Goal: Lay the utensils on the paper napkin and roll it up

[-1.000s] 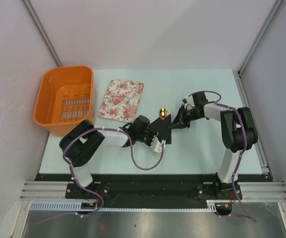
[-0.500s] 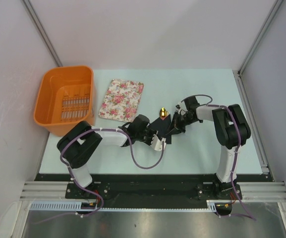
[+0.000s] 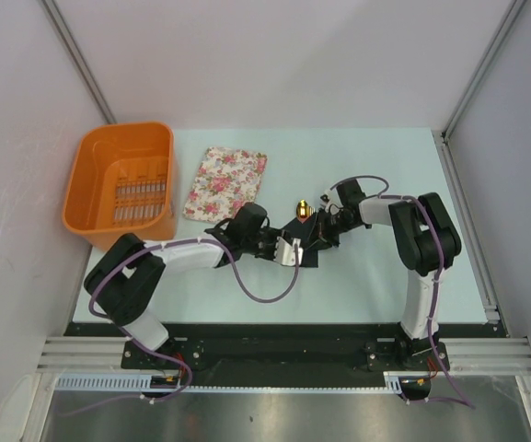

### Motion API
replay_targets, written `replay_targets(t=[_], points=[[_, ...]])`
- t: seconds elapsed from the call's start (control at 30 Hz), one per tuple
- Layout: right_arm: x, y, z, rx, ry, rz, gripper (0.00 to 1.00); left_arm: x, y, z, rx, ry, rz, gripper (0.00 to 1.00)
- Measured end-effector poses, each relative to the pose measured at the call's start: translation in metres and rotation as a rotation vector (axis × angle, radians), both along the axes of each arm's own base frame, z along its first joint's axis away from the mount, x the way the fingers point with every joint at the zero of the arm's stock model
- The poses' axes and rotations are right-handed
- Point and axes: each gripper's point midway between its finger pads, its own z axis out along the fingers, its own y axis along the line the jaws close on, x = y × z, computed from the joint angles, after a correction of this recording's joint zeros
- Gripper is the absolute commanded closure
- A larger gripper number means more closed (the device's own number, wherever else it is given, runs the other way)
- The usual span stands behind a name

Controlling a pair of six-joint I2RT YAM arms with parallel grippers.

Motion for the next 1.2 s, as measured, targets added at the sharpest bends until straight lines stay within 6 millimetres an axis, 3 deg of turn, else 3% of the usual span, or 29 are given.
replay_targets(t=[0.13,0.27,0.53,0.8,1.03,1.2], points=[[0.000,0.001,0.000,0.005,0.004,0.001,0.94,0.006,0.002,0.000,-0.001,0.079,0.052,0.61],[-0.001,0.002,-0.001,0.010,0.013,0.000,0.94,0.017,-0.003,0.005,-0.021,0.094,0.071,0.59],[-0.001,0.004,-0.001,0.024,0.027,0.001,0.94,0.019,-0.004,-0.016,0.024,0.150,0.075,0.53],[-0.002,0.006,-0.003,0.034,0.028,0.007,0.94,0.033,-0.026,-0.007,-0.016,0.262,0.139,0.49],[-0.002,0.008,-0.003,0.041,0.028,0.011,0.94,0.031,-0.033,-0.016,-0.010,0.478,0.262,0.56],[-0.002,0.008,-0.003,0.042,0.027,0.012,0.94,0.031,-0.029,-0.011,-0.057,0.708,0.444,0.60]])
